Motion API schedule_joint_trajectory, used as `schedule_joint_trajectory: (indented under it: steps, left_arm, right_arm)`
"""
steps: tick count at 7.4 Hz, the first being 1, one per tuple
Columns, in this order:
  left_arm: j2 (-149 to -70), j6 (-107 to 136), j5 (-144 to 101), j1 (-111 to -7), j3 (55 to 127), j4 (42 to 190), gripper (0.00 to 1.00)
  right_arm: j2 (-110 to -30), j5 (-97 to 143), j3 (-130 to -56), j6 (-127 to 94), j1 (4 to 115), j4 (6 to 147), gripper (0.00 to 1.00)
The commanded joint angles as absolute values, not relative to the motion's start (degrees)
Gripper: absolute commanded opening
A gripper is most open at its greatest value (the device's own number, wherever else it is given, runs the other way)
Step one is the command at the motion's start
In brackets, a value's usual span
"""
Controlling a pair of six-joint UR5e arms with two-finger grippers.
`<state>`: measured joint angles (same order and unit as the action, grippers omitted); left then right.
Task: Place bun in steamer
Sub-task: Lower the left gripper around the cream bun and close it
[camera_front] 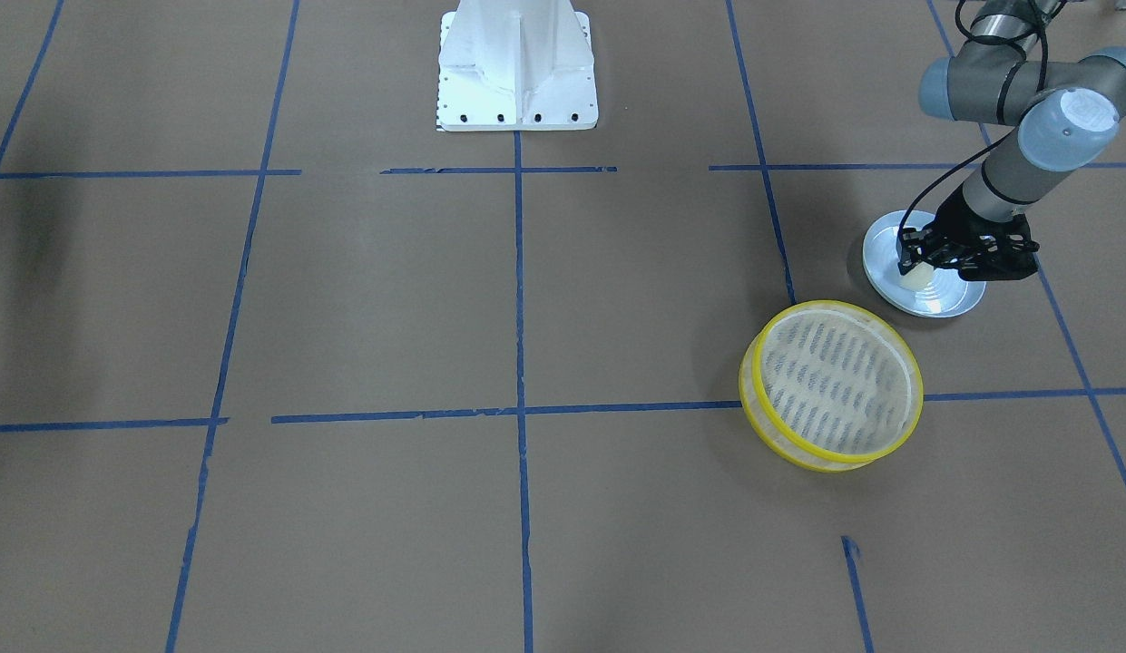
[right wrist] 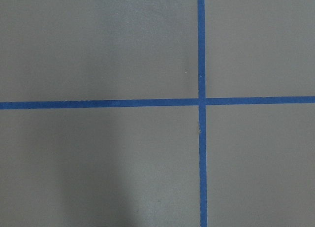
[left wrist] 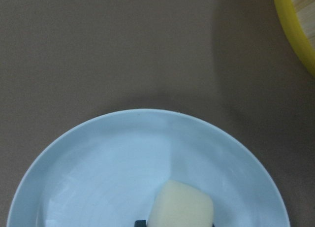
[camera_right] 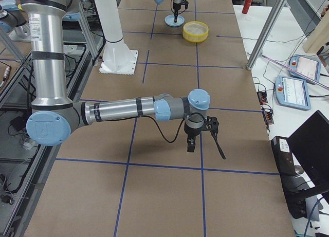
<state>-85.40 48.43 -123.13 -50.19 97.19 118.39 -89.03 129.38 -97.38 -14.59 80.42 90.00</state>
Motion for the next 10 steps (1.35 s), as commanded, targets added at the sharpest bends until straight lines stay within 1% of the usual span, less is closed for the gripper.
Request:
schedule_joint_trajectory:
  steps: [1,4,7,9,10]
  left_arm:
    - [-85.34,48.43,-123.13,-50.27,97.29,118.39,0.35]
    - [-85.17,48.43,-123.31,-50.45,97.91,118.30,0.35]
    - [-84.55,48.34,-123.75,-51.15,101.33,117.34,0.33]
    - [-84.90,46.86,-123.75,-51.59,107.63,107.55,0.31]
    - [-85.69,42.15,-123.75,-54.55,110.45,100.96,0.31]
  right_arm:
    - [-89.03,129.37,-97.38,-14.59,80.42,90.00,1.00]
    - [-89.03,129.37,-97.38,-14.59,80.42,90.00,1.00]
    - [-89.03,129.37,-97.38,-14.59,80.42,90.00,1.00]
    - [-89.03,129.37,-97.38,-14.59,80.42,90.00,1.00]
    - [-89.03,129.37,-97.38,-14.59,80.42,90.00,1.00]
